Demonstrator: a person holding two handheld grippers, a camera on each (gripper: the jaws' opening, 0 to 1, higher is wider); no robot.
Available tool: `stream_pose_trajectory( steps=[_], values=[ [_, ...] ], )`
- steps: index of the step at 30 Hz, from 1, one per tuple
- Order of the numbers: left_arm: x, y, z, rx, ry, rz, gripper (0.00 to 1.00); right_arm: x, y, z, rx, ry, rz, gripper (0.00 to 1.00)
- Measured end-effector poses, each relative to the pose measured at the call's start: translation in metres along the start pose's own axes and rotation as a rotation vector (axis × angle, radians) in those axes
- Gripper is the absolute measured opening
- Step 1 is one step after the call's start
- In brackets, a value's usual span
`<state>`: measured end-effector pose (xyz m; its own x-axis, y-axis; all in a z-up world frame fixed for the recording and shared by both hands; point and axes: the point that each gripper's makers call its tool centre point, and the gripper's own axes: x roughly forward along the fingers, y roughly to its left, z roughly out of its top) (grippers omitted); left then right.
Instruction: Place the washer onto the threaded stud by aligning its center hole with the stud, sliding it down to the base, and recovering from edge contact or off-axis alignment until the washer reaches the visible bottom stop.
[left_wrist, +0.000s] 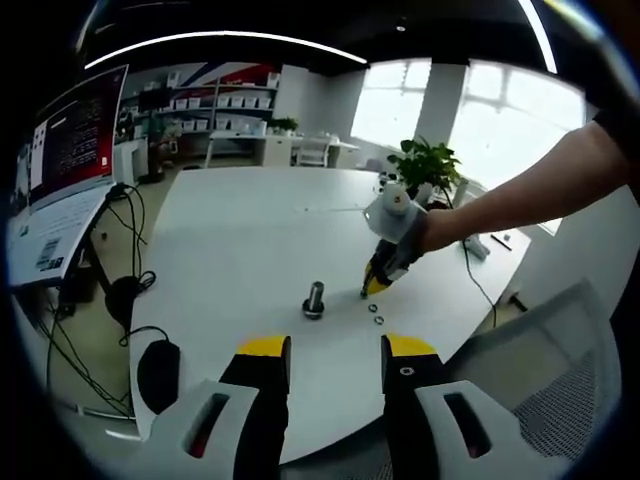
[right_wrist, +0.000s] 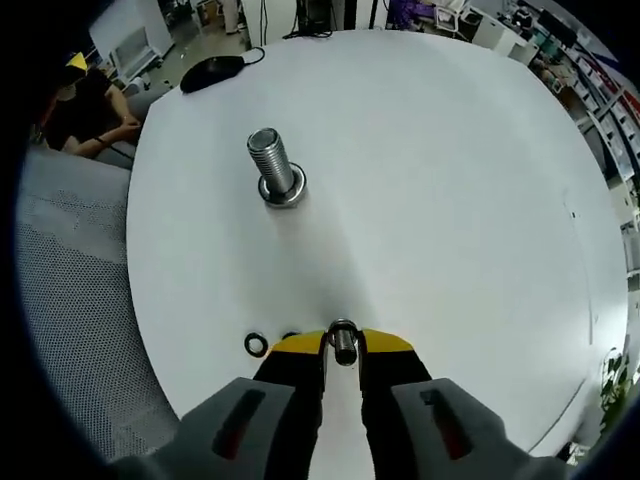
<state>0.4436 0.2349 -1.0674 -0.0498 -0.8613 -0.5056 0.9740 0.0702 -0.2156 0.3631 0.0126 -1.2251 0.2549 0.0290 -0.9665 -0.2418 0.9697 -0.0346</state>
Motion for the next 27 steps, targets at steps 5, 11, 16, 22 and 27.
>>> stream_pose_trajectory(
  steps=[5,11,16,22,27],
  values=[
    [-0.001,0.003,0.0,-0.002,-0.002,0.003,0.34,0.011,-0.005,-0.001,0.01,0.011,0.003,0.15],
    [-0.002,0.003,0.001,0.001,0.001,0.001,0.34,0.004,0.002,-0.001,0.025,0.007,-0.002,0.16],
    [-0.002,0.004,0.001,0.002,-0.001,-0.001,0.34,0.001,-0.002,-0.002,0.032,0.004,-0.015,0.21],
    [0.0,0.003,0.001,0.004,0.002,-0.009,0.34,0.0,-0.009,-0.003,0.049,-0.015,-0.019,0.22],
    [0.0,0.002,0.002,0.007,0.002,-0.012,0.34,-0.007,-0.009,-0.006,0.069,-0.026,-0.025,0.23]
  ],
)
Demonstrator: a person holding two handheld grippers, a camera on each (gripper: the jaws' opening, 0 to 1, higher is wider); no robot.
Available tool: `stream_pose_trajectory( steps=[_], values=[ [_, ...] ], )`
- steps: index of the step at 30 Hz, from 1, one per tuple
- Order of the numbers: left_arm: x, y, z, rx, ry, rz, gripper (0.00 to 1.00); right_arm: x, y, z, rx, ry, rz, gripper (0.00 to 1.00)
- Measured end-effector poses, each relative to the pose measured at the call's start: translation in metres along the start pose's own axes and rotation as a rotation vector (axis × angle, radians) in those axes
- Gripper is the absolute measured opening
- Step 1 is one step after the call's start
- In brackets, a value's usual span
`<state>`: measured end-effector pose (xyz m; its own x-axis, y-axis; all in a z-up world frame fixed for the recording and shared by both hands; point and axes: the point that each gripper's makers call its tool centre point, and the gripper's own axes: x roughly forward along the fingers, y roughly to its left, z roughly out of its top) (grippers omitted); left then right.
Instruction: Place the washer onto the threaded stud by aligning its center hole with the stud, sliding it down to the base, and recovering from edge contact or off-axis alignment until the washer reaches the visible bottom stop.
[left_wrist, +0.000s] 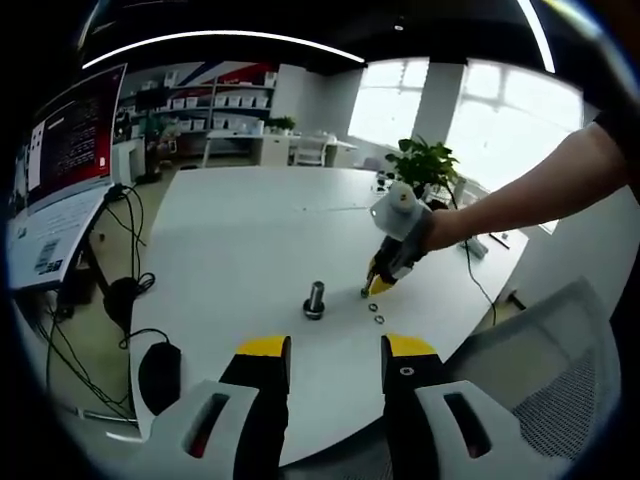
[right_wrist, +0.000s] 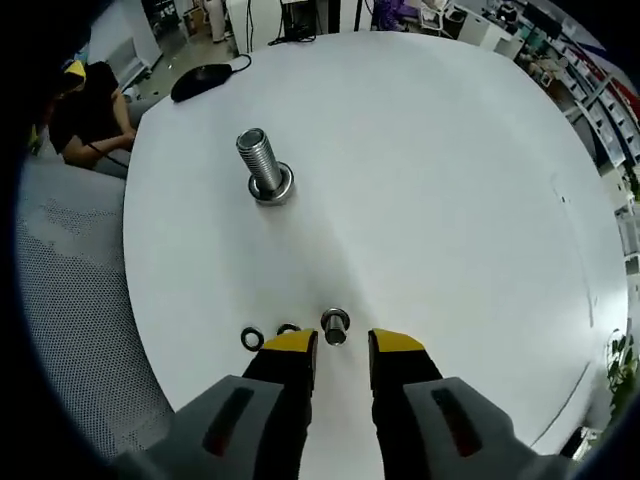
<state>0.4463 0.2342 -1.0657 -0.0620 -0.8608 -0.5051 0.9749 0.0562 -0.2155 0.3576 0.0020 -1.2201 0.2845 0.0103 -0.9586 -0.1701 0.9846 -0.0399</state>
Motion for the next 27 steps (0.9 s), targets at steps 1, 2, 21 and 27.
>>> stream_pose_trajectory(
  steps=[1,2,21,27],
  values=[
    [0.0,0.001,0.0,-0.001,0.0,-0.001,0.35,-0.002,0.002,-0.002,0.005,-0.002,-0.001,0.24],
    [0.0,0.001,0.0,-0.001,0.0,-0.002,0.35,-0.008,0.008,-0.006,0.015,-0.006,-0.001,0.24],
    [-0.001,0.0,0.004,0.015,-0.008,-0.007,0.36,-0.01,0.042,-0.023,0.093,-0.006,0.031,0.26],
    [-0.002,0.0,0.004,0.013,-0.011,-0.007,0.36,-0.004,0.052,-0.024,0.093,-0.002,0.051,0.27]
  ],
)
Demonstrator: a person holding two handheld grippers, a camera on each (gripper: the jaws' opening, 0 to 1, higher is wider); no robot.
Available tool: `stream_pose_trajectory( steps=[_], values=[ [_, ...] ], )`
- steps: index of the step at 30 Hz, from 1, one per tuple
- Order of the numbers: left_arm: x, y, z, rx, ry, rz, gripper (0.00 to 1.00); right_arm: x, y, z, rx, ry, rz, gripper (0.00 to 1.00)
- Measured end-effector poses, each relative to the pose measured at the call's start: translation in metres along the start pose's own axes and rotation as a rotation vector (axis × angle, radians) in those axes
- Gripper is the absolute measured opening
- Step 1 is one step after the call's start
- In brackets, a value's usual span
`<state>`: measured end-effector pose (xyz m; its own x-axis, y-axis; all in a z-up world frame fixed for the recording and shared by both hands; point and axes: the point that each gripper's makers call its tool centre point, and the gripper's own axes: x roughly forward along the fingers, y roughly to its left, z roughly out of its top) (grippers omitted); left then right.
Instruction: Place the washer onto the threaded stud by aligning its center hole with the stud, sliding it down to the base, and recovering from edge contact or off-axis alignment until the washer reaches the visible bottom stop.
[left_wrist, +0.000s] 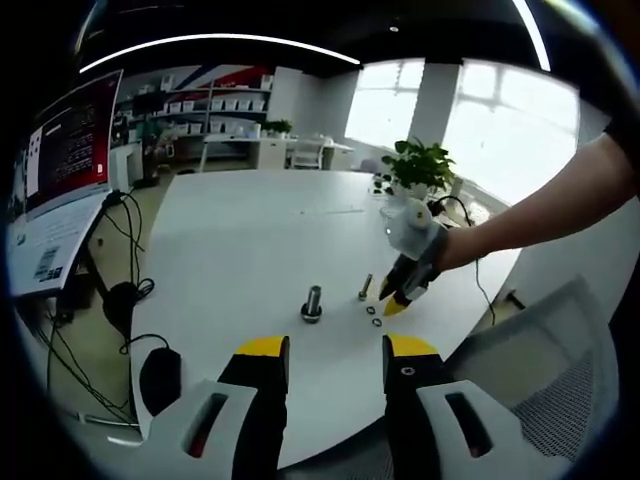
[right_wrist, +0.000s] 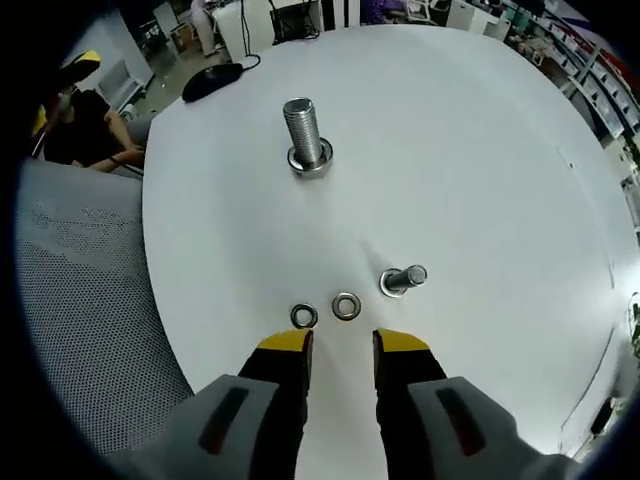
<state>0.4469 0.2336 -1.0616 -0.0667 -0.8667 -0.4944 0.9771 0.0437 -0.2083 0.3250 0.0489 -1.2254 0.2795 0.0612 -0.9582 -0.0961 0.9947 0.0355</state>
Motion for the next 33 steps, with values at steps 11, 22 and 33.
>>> stream_pose_trajectory(
  steps=[11,22,33],
  values=[
    [-0.003,-0.003,0.003,0.0,-0.01,0.007,0.36,0.004,0.015,0.0,-0.001,-0.001,0.019,0.26],
    [-0.005,-0.009,0.002,-0.001,-0.008,0.008,0.36,0.01,0.024,0.003,-0.025,-0.003,0.019,0.24],
    [-0.005,-0.008,0.001,0.0,-0.011,0.016,0.36,0.016,0.022,0.004,-0.155,0.019,-0.011,0.22]
  ],
)
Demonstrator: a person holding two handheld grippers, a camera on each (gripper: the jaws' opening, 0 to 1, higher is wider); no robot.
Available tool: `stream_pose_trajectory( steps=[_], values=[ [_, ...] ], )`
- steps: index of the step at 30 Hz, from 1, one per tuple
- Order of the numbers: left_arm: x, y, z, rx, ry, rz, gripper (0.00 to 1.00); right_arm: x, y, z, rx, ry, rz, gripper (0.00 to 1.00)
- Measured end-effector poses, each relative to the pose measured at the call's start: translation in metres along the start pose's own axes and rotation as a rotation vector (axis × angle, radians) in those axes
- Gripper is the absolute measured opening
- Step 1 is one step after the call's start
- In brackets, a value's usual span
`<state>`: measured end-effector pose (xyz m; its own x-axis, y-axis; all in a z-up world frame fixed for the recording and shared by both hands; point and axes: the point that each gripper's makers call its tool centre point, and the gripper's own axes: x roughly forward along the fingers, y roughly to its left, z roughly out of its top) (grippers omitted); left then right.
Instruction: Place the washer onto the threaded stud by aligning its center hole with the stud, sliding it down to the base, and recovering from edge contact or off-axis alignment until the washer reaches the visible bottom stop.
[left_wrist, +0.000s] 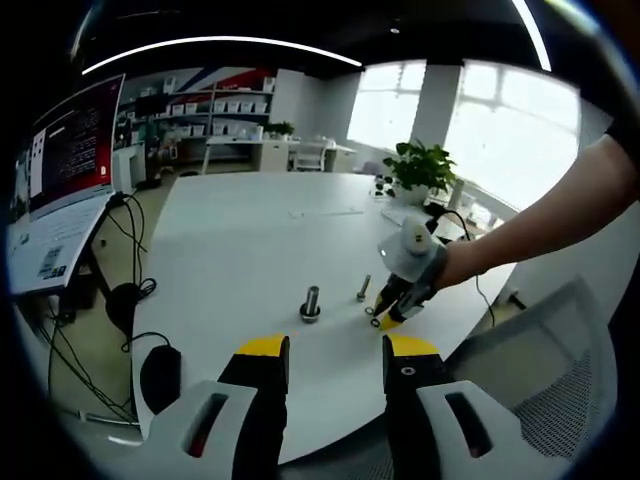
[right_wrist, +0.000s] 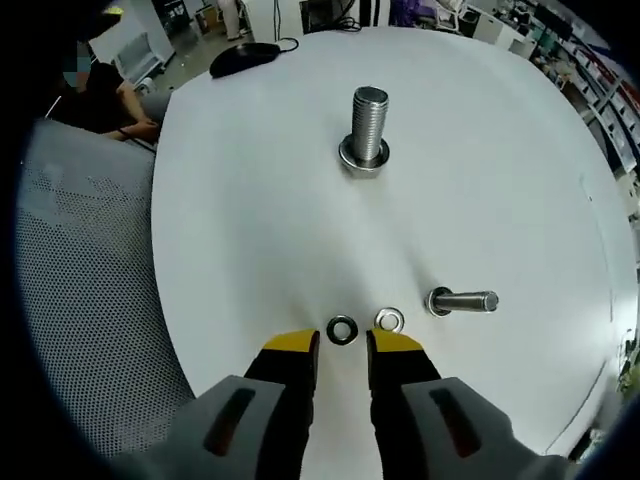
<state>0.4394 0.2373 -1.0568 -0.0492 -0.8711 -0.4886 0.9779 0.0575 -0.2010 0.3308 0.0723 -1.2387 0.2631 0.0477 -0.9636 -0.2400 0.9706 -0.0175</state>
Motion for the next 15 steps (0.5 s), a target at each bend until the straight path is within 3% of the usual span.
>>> stream_pose_trajectory(
  steps=[5,15],
  values=[
    [0.0008,0.001,-0.0019,0.001,0.003,0.001,0.36,0.0021,-0.0029,0.0015,0.002,0.001,0.008,0.21],
    [0.0001,-0.0035,-0.0006,0.0,0.005,0.002,0.35,0.0077,-0.0031,0.004,-0.076,0.037,0.028,0.18]
  ],
)
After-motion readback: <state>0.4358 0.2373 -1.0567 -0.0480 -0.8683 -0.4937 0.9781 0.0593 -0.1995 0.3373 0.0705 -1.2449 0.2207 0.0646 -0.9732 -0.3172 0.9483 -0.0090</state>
